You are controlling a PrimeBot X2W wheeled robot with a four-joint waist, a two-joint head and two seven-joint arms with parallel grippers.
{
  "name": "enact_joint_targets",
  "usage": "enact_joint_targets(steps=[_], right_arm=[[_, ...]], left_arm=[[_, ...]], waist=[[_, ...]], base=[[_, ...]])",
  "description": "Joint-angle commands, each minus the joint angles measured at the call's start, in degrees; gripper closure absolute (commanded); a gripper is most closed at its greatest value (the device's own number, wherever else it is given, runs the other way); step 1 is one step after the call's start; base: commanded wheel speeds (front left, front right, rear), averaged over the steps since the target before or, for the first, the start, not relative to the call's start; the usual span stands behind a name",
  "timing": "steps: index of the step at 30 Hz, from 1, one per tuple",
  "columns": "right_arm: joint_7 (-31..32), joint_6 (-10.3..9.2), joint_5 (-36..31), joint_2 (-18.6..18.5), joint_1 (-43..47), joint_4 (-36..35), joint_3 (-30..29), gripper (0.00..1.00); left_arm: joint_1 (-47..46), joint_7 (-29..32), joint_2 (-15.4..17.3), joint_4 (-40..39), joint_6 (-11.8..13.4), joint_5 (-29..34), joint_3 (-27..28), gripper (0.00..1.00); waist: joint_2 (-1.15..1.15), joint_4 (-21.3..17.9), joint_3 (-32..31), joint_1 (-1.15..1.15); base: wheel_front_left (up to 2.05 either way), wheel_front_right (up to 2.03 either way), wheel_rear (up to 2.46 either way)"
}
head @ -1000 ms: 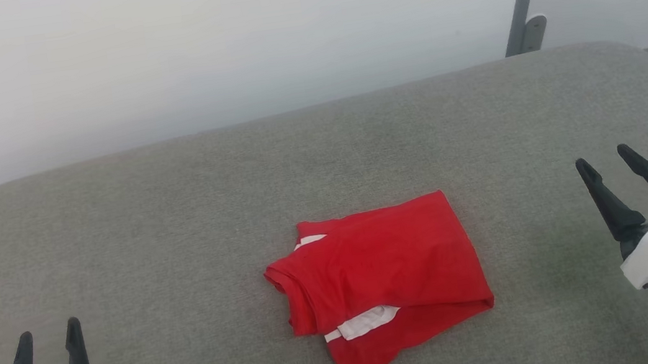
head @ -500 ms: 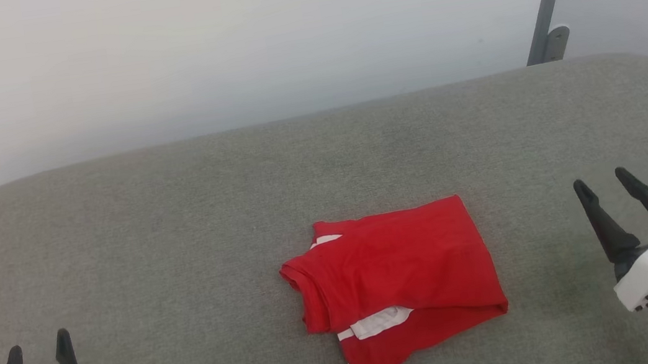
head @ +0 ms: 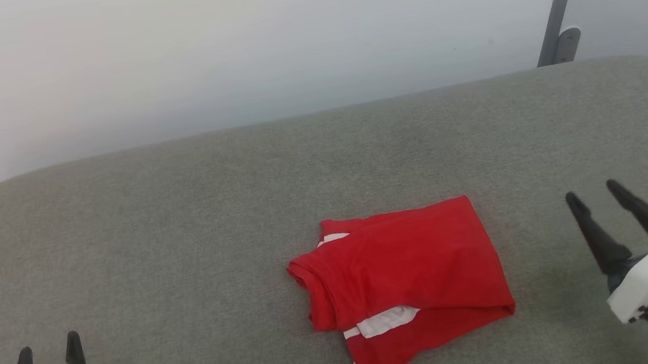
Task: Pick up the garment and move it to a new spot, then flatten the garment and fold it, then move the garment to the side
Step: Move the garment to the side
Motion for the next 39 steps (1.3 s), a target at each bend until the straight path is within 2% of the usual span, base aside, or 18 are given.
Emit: enact_joint_targets(steps=[1,8,12,20,32,39], right_arm=[[0.16,-0.03,0.61,-0.13,0.24,0.11,1.23,0.00],[4.45,-0.03,3.71,-1.17,-1.87,-0.25,5.62,0.00],[9.35,-0.03,6.70,-2.10,-3.67,0.01,8.99,0.00],[22.66,-0.03,11.70,-5.61,-9.30,1.47,14.56,0.00],[45.07,-0.03,18.96,-10.95,-15.90,2.12,18.40,0.00],[58.78,-0.05,22.54,-10.20,-15.82,4.35,19.48,0.00]], left_arm=[[0.50,-0.25,0.34,-0.01,-0.12,0.01,-0.21,0.00],[0.20,-0.25,0.28,-0.20,-0.12,0.33,-1.04,0.00],[-0.40,-0.25,-0.12,-0.06,-0.12,0.66,-2.21,0.00],[-2.72,-0.25,-1.10,0.18,-0.12,1.48,-5.04,0.00],[-7.75,-0.25,-3.15,1.74,-0.13,2.71,-9.25,0.00],[-10.64,-0.25,-4.32,2.67,-0.13,3.10,-10.94,0.00]], waist=[[0.00,0.33,0.16,0.00],[0.00,1.86,0.94,0.00],[0.00,3.40,1.66,0.00],[0.00,7.26,5.57,0.00],[0.00,12.13,12.21,0.00],[0.00,13.38,15.23,0.00]], base=[[0.00,0.00,0.00],[0.00,0.00,0.00],[0.00,0.00,0.00],[0.00,0.00,0.00],[0.00,0.00,0.00],[0.00,0.00,0.00]])
